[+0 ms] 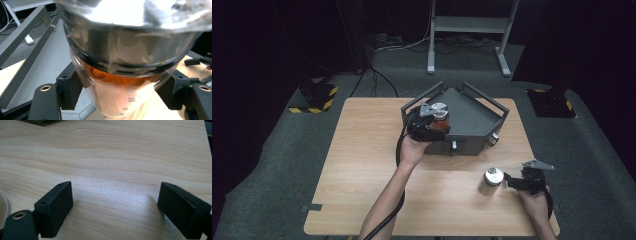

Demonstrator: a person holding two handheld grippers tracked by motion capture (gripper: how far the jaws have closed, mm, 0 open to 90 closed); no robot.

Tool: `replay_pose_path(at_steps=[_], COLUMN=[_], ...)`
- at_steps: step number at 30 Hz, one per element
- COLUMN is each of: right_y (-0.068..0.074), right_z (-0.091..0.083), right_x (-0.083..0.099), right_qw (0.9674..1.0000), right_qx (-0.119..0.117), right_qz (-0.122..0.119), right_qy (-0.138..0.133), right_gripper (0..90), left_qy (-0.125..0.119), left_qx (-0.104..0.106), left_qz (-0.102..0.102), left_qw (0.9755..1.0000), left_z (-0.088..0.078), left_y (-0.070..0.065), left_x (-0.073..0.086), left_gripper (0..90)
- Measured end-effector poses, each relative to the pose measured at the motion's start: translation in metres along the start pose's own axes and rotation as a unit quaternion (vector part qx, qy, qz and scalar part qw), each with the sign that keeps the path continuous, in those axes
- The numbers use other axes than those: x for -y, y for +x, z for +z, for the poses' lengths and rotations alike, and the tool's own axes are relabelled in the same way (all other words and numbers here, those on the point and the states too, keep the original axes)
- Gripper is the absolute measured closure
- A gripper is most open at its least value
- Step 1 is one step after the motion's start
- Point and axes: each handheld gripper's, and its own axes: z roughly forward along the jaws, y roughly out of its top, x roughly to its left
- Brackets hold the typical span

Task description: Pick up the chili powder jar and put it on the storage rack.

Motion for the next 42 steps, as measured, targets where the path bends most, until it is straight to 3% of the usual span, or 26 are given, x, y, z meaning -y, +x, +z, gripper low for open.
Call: replay_pose_path(at_steps=[14, 28, 42], right_y=[0.000, 0.000, 0.000], right_z=[0.000, 0.000, 0.000], right_x=[0.000, 0.000, 0.000], right_qw=[1.0000, 1.0000, 1.0000], right_qx=[0.000, 0.000, 0.000], right_qz=[0.000, 0.000, 0.000], right_qy=[0.000, 0.000, 0.000], right_gripper=[12.8, 12.8, 12.8], left_qy=[0.023, 0.034, 0.035], left_qx=[-0.040, -0.067, -0.077], left_qz=[-0.022, -0.035, -0.021], left_qw=[0.9987, 0.9966, 0.9962], left_z=[0.034, 0.050, 0.056], left_y=[0.004, 0.006, 0.001], left_x=[-0.008, -0.002, 0.003], left_gripper=[30.1, 30.1, 30.0])
